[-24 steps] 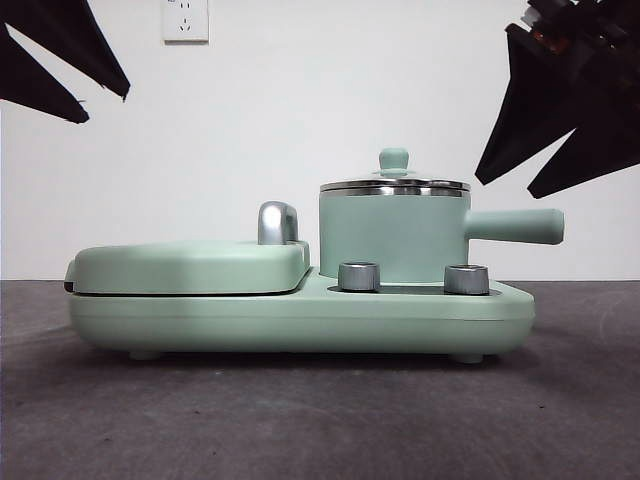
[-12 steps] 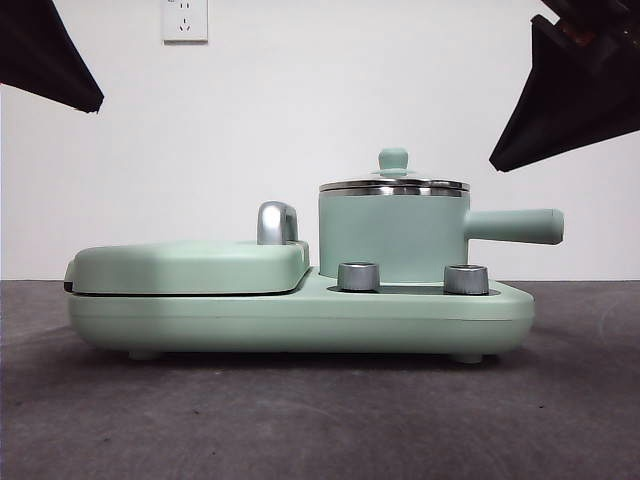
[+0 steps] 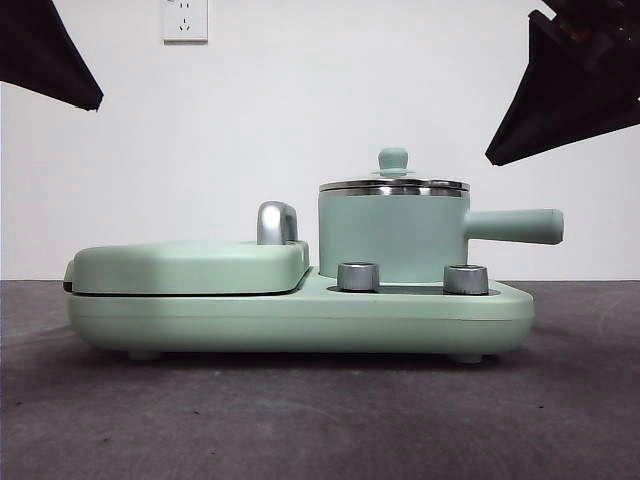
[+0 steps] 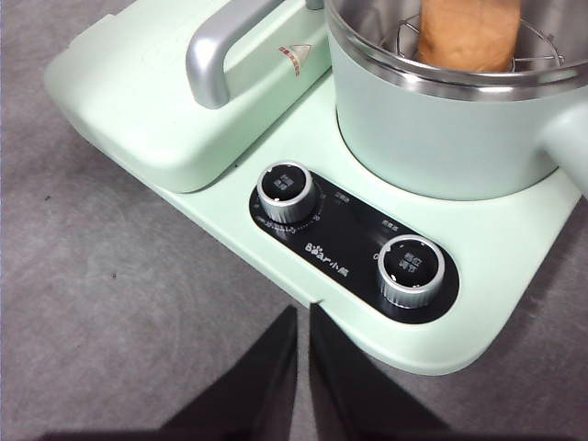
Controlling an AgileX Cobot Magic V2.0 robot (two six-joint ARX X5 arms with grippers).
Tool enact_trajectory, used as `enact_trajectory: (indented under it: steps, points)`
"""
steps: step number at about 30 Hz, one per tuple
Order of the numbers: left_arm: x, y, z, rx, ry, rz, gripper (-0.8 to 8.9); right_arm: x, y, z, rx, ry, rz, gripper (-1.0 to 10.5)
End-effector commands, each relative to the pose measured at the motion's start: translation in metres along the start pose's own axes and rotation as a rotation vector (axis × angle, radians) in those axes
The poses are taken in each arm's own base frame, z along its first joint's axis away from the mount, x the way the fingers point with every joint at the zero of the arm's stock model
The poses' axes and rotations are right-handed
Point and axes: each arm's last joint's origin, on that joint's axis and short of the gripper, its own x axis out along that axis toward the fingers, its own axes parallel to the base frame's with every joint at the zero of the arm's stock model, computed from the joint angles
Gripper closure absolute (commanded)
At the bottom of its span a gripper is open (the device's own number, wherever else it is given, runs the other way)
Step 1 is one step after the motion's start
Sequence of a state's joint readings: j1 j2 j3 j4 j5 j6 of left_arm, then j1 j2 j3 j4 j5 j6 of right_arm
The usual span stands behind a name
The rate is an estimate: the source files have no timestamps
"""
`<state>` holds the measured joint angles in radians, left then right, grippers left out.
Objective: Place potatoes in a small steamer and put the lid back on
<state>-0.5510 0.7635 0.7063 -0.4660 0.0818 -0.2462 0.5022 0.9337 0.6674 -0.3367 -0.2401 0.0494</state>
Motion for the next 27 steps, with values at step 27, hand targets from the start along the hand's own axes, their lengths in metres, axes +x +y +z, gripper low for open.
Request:
enact_trajectory:
  steps: [27]
  points:
    - [-0.011, 0.089, -0.131, 0.005, -0.524, 0.514, 8.07, 0.000, 0.001, 0.004, -0.005, -0.019, 0.008, 9.3]
